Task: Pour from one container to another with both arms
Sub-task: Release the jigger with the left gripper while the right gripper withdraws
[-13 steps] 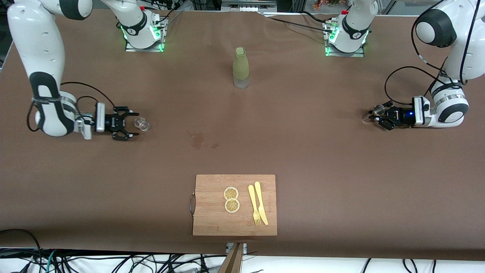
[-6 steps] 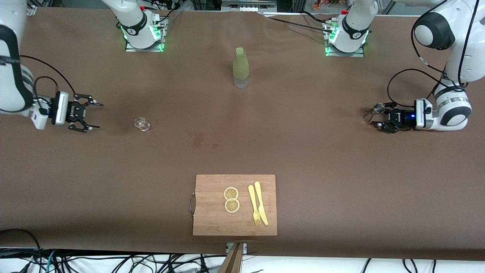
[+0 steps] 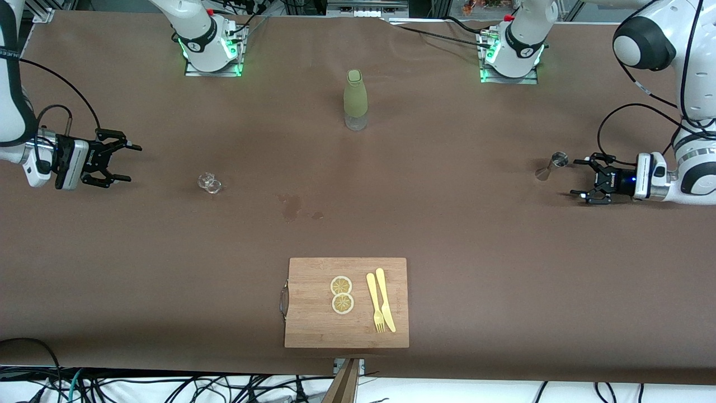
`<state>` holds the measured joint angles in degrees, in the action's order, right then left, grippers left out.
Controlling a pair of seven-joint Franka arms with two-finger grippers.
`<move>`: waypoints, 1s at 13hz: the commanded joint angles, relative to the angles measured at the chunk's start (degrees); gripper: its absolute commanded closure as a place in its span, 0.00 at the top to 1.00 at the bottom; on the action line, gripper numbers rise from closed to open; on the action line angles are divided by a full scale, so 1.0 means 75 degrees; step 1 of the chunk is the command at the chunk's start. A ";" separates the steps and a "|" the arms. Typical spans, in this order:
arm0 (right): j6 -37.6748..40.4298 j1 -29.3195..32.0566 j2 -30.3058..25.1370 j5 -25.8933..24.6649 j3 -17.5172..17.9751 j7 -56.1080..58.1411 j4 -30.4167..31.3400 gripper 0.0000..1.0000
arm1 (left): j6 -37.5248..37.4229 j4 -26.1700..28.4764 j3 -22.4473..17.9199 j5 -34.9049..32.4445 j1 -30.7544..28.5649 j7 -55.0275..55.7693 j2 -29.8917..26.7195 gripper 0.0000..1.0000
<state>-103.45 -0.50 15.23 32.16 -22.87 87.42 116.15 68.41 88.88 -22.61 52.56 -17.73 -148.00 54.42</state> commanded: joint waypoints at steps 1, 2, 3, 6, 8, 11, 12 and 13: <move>0.0128 -0.0004 -0.0190 -0.0828 0.0341 -0.1678 -0.0473 1.00 | 0.0008 -0.0190 -0.0103 -0.0235 0.0418 0.1656 -0.0341 1.00; 0.0292 -0.0004 -0.0249 -0.1237 0.0423 -0.2403 -0.0695 1.00 | 0.0205 -0.0191 -0.0103 -0.0420 0.0582 0.2522 -0.0551 1.00; 0.0560 -0.0004 -0.0272 -0.1578 0.0586 -0.3083 -0.0988 1.00 | 0.0474 -0.0191 -0.0045 -0.0712 0.0665 0.3285 -0.0831 1.00; 0.1438 -0.0015 -0.0296 -0.2632 0.1020 -0.5169 -0.2065 1.00 | 0.0886 -0.0412 0.0049 -0.1497 0.0969 0.5327 -0.1430 1.00; 0.1908 -0.0015 -0.0284 -0.3184 0.1349 -0.6458 -0.2803 1.00 | 0.1027 -0.0542 0.0305 -0.2095 0.1040 0.6648 -0.1898 1.00; 0.2530 -0.0039 -0.0342 -0.4073 0.1898 -0.9151 -0.3531 1.00 | 0.1531 -0.0531 0.0669 -0.2951 0.1472 0.8943 -0.2963 1.00; 0.2555 -0.0050 -0.0447 -0.4414 0.2179 -0.9996 -0.3580 1.00 | 0.1532 -0.0531 0.0984 -0.3186 0.1474 0.9857 -0.3257 1.00; 0.2474 -0.0050 -0.0588 -0.4603 0.2309 -1.0573 -0.3569 1.00 | 0.1543 -0.0531 0.1277 -0.3455 0.1486 1.0621 -0.3550 1.00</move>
<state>-86.03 -1.06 12.41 1.01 -8.02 16.55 90.34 78.83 83.43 -16.12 30.95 -7.23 -77.80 32.84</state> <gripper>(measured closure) 0.000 0.000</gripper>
